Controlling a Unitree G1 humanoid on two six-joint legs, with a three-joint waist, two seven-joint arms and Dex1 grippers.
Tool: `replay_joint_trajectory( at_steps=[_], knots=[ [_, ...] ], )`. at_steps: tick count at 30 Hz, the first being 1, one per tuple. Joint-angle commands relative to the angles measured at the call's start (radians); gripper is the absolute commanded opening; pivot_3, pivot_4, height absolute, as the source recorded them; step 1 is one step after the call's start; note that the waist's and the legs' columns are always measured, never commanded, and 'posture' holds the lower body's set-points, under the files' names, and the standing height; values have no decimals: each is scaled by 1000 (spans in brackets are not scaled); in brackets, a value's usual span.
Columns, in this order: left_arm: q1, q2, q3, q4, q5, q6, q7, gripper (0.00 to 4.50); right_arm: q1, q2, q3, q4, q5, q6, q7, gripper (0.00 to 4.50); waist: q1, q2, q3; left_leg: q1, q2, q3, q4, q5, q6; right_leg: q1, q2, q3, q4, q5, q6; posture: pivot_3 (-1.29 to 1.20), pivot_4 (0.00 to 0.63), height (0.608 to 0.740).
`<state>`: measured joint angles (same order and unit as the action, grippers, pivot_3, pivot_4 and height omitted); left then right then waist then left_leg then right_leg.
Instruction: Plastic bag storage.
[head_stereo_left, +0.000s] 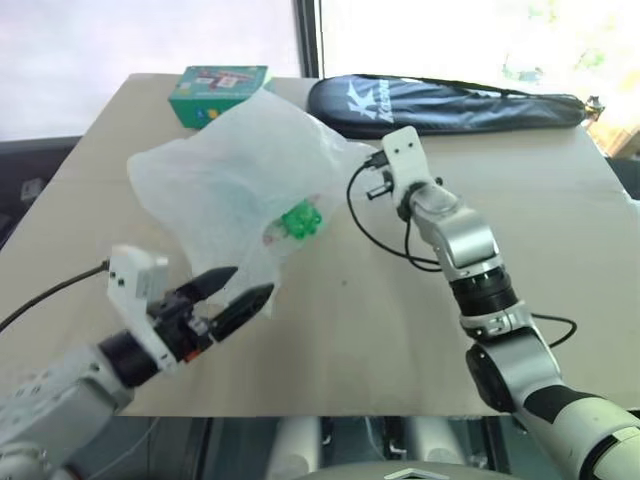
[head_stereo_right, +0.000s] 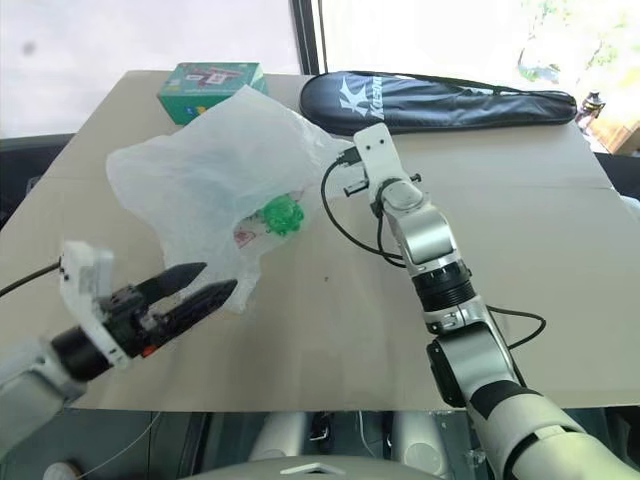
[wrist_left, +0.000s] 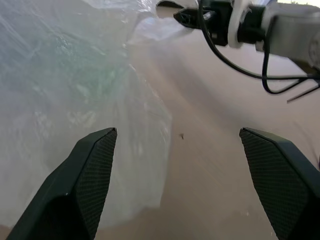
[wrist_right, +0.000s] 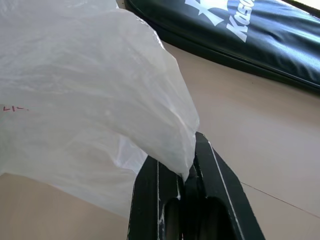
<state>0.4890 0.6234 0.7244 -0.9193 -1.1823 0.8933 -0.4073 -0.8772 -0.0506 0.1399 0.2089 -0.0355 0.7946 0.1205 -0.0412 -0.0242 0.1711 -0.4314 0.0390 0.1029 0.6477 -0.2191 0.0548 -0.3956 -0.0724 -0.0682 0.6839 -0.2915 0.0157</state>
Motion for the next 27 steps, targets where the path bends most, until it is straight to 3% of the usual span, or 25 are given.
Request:
replay_joint_trajectory(
  at_steps=[1, 5, 14, 17, 22, 25, 27],
  knots=[
    [110, -57, -2, -30, 115, -117, -75, 4044, -14, -8, -10, -16, -4, -27, 3, 0, 2, 0, 0, 0, 0, 0, 0, 0, 0, 0, 0, 0, 0, 0, 0, 0, 150, 740],
    [162, -143, -168, -43, 294, -203, -26, 4044, -13, -8, -5, -29, -5, -15, 9, 0, 4, 1, 0, 0, 0, -1, 0, 0, 0, 1, 0, -1, -2, 0, 0, 0, 150, 740],
    [-133, -272, -464, 68, 454, -152, 276, 4044, -2, -33, 3, -67, -15, 16, 22, 0, 7, 1, 0, -1, 0, -1, 0, 0, 2, 1, 1, -1, -2, 1, 0, 0, 150, 740],
    [-190, -312, -516, 113, 475, -161, 297, 3228, -2, -44, 7, -80, -20, 29, 25, 0, 9, 1, 0, -1, 0, -1, 0, 0, 2, 1, 1, -1, -2, 1, 0, 0, 150, 740],
    [-254, -395, -516, 166, 426, -230, 285, 1272, -4, -59, 7, -92, -20, 38, 30, 0, 13, 1, 0, -1, 0, -1, 0, 0, 2, 1, 1, -1, -3, 1, 0, 0, 150, 740],
    [-345, -431, -398, 190, 200, -234, 347, 82, -13, -65, -13, -90, 3, 33, 43, 0, 24, 1, 0, -2, 0, -2, 1, 0, 2, 1, 1, -1, -2, 1, 0, 0, 150, 740],
    [-424, -386, -313, 229, -5, -221, 389, 82, -36, -48, -73, -86, 64, 40, 65, 0, 27, 1, 0, -1, 1, -2, 1, 0, 2, 1, 1, -2, -2, 1, 0, 0, 150, 740]
  ],
)
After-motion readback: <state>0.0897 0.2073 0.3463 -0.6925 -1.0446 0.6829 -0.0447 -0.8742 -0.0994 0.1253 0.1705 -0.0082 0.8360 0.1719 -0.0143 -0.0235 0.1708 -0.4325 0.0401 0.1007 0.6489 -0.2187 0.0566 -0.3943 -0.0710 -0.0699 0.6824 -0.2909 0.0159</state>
